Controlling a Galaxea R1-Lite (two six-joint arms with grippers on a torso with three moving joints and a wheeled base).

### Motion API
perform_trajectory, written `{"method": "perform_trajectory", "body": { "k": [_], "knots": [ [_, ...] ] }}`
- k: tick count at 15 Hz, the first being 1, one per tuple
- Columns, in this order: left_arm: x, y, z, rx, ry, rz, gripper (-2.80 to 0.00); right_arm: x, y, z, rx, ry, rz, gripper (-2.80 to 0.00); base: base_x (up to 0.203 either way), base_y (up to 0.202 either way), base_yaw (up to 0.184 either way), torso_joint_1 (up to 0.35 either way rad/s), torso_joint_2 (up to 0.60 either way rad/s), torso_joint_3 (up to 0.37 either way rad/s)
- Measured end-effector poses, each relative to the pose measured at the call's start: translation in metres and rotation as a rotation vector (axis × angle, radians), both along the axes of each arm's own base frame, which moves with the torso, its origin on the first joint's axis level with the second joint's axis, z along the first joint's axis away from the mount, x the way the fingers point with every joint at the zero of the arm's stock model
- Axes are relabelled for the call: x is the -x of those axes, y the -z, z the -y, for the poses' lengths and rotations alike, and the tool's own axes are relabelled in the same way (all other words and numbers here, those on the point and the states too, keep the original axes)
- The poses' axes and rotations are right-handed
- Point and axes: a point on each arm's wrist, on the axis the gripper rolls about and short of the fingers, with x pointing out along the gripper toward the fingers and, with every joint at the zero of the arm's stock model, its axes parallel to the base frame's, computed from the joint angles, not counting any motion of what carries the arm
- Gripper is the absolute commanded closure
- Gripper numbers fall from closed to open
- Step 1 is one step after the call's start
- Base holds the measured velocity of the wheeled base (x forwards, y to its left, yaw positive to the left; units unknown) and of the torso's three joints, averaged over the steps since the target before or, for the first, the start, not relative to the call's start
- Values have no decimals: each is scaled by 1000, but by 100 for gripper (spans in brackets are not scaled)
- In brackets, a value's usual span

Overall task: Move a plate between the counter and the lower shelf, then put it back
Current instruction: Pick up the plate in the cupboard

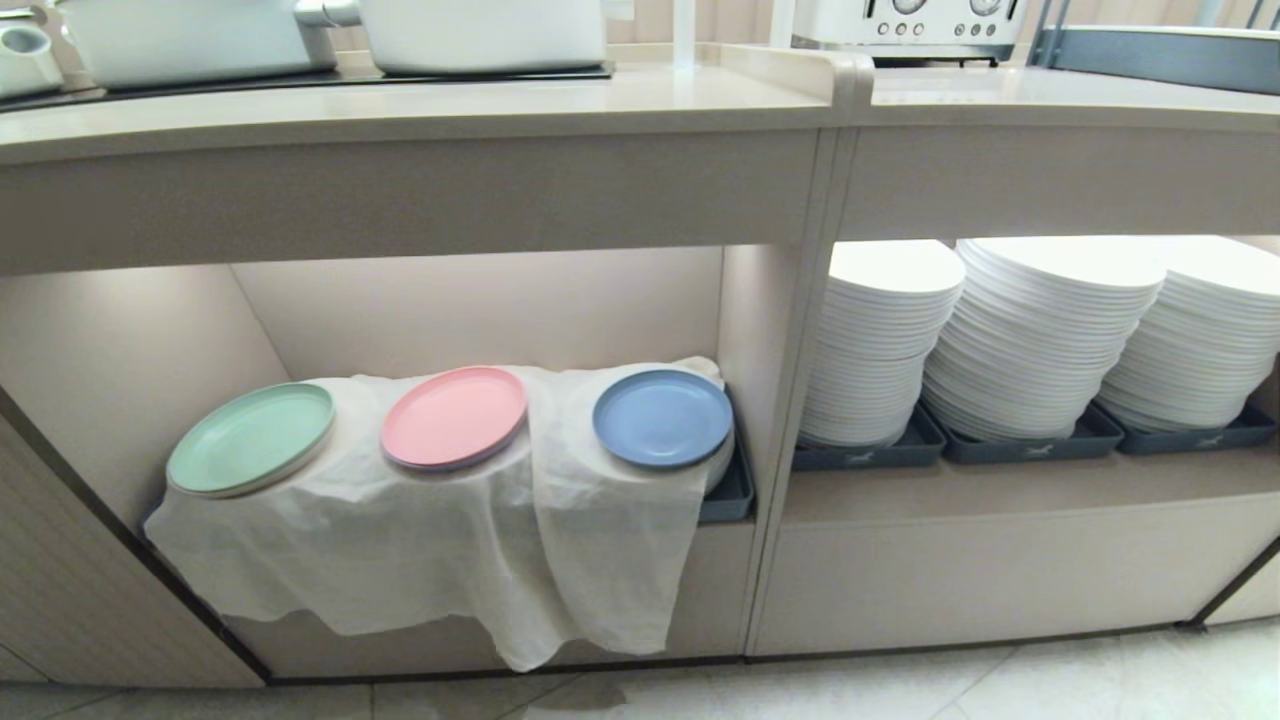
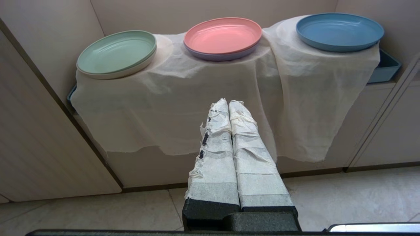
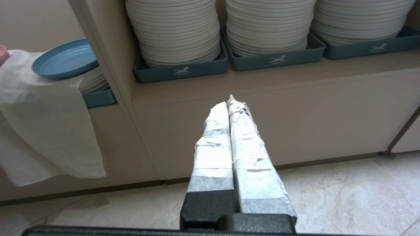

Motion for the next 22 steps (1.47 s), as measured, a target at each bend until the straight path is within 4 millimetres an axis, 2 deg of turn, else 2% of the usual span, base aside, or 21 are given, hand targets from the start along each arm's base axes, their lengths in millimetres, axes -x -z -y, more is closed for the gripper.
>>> {"method": "perform_trajectory", "body": {
  "k": [17,19,22],
  "knots": [
    [1,0,0,-3,15,-23,0,0,0,0,0,0,0,0,0,0,0,0,0,0],
    [4,-5,1,-5,43,-27,0,0,0,0,0,0,0,0,0,0,0,0,0,0],
    [9,-24,3,-3,129,-31,0,0,0,0,0,-1,0,0,0,0,0,0,0,0]
  ]
}}
